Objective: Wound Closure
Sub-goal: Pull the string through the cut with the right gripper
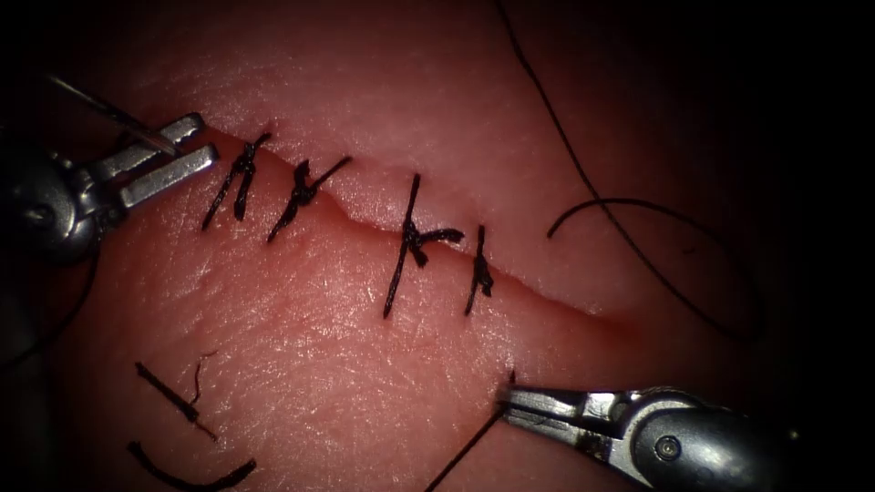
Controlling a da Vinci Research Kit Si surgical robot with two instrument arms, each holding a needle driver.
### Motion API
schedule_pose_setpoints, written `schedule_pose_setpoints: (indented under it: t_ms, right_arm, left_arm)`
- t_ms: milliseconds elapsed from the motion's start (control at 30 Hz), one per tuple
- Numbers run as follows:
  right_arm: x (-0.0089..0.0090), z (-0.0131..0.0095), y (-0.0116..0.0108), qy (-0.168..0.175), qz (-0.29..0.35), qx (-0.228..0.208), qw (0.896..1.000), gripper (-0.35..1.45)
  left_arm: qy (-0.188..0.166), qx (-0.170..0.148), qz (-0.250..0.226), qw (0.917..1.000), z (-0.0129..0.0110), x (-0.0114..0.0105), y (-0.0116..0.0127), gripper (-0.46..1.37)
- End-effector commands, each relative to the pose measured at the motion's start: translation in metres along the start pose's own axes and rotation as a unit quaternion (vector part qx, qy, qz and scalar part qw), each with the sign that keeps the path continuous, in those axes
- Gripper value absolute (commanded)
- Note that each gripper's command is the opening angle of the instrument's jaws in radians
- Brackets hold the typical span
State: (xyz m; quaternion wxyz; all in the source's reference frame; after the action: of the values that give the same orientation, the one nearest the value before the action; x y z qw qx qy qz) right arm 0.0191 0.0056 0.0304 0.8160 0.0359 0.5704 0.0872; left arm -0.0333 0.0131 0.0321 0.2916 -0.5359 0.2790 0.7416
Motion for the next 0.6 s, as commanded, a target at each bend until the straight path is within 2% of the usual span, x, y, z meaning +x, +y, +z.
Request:
schedule_pose_setpoints:
  t_ms: [33,300,600]
  right_arm:
    - [0.0004,-0.0002,-0.0004,-0.001,-0.002,0.005,1.000,-0.35]
    - [0.0032,-0.0003,-0.0040,0.013,-0.008,0.029,0.999,-0.35]
    - [0.0073,0.0015,-0.0086,0.034,-0.009,0.062,0.997,-0.35]
  left_arm:
    - [0.000,-0.001,0.000,1.0000,0.0001,0.0000,0.0000,-0.35]
    - [0.000,0.000,0.001,1.0000,0.0001,-0.0002,0.0002,-0.35]
    - [0.001,0.000,0.001,1.0000,0.0001,-0.0002,0.0003,-0.35]
